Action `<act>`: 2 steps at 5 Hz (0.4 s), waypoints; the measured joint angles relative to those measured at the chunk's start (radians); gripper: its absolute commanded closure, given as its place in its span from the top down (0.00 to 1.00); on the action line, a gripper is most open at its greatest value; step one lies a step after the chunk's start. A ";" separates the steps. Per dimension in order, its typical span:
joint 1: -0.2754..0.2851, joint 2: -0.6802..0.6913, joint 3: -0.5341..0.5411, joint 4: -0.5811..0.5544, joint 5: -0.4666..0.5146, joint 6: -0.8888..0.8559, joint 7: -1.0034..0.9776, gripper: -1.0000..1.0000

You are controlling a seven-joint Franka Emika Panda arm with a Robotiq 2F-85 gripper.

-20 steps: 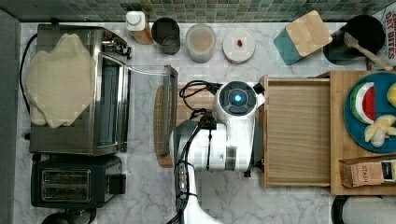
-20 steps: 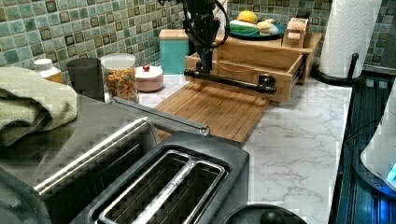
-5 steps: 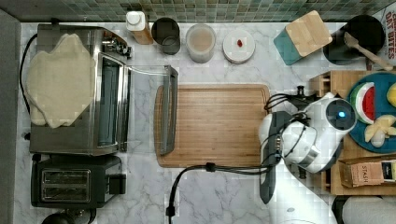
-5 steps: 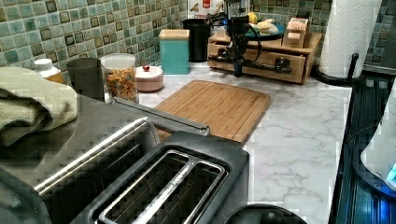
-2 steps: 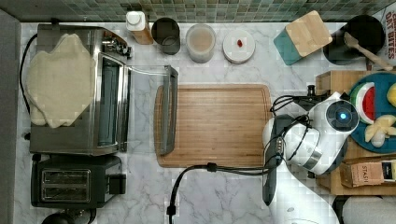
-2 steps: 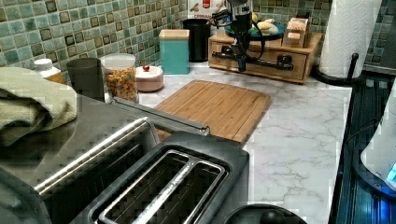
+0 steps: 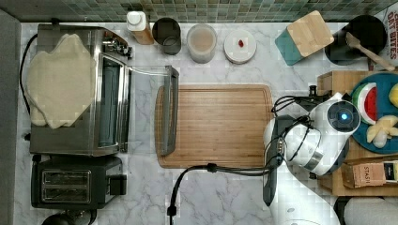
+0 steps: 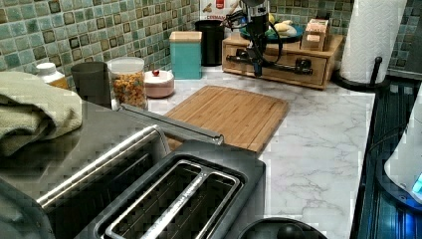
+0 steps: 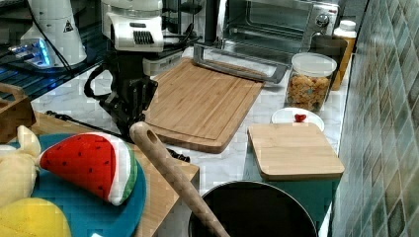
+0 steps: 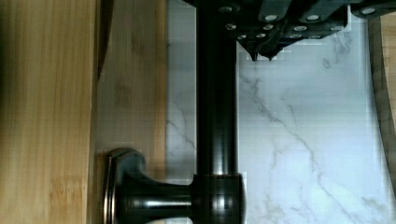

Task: Close the drawer.

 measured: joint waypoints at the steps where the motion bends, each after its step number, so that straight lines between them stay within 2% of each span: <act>1: 0.014 -0.002 -0.012 -0.006 0.000 0.011 0.001 0.00; 2: 0.027 -0.002 -0.024 -0.008 -0.009 0.012 0.001 0.00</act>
